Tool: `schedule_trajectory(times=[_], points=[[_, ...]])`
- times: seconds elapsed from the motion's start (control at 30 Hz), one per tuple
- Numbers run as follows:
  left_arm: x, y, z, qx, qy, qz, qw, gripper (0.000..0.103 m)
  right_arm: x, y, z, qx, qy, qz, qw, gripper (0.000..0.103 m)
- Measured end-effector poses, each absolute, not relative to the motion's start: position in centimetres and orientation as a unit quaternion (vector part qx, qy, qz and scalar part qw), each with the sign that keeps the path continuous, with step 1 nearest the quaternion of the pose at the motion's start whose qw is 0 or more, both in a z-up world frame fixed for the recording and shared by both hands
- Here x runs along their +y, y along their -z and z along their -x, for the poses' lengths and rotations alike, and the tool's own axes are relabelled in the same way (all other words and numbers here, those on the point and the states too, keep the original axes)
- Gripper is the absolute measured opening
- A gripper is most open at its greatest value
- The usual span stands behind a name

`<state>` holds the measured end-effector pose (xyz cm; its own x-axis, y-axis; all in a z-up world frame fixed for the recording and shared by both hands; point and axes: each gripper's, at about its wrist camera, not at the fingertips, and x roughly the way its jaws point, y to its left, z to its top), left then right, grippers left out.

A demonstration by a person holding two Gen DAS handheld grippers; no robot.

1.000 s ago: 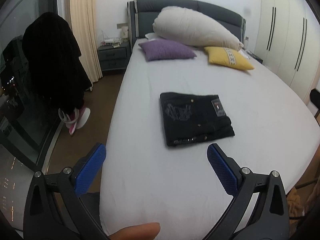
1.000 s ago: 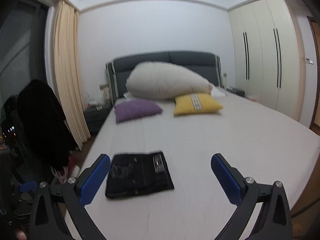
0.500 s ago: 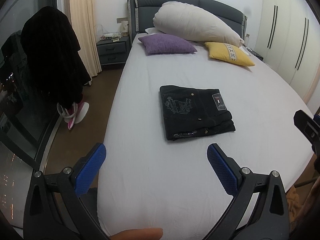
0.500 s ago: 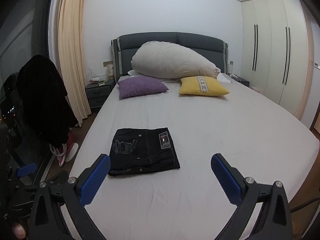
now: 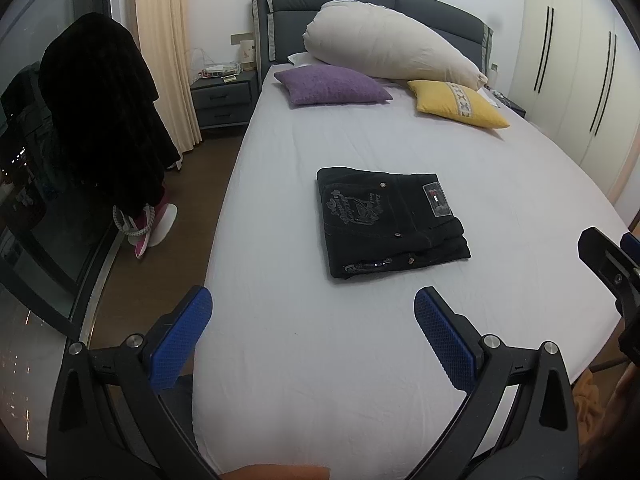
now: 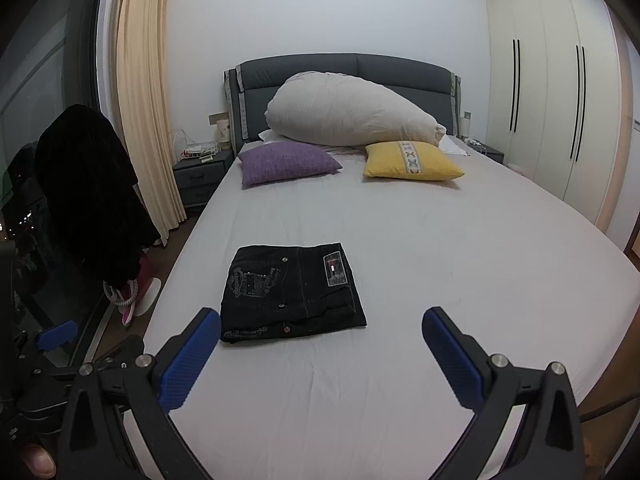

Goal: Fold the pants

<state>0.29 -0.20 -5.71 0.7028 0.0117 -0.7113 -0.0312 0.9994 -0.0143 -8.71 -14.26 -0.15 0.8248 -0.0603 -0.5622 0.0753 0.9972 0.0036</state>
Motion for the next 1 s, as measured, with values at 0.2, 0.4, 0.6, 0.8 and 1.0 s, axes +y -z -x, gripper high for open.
schedule_trajectory(times=[0.2,0.4,0.6,0.8,1.0], points=[[-0.14,5.84,-0.42,0.387,-0.010,0.014,0.922,0.103,-14.18,0.12,8.82,0.294,0.036,-0.013,0.955,0.103],[-0.22,5.90,-0.48,0.388,-0.010,0.014,0.922,0.103,-14.07,0.16,8.87,0.296,0.037,-0.013,0.955,0.103],[-0.16,6.00,-0.53,0.389,-0.009,0.013,0.921,0.103,-13.94,0.25,8.94,0.296,0.035,-0.013,0.954,0.103],[-0.05,6.09,-0.57,0.390,-0.008,0.014,0.921,0.103,-13.75,0.97,9.27,0.298,0.032,-0.012,0.954,0.103],[-0.01,6.41,-0.57,0.393,-0.007,0.016,0.919,0.103,-13.77,0.84,9.27,0.298,0.032,-0.012,0.954,0.103]])
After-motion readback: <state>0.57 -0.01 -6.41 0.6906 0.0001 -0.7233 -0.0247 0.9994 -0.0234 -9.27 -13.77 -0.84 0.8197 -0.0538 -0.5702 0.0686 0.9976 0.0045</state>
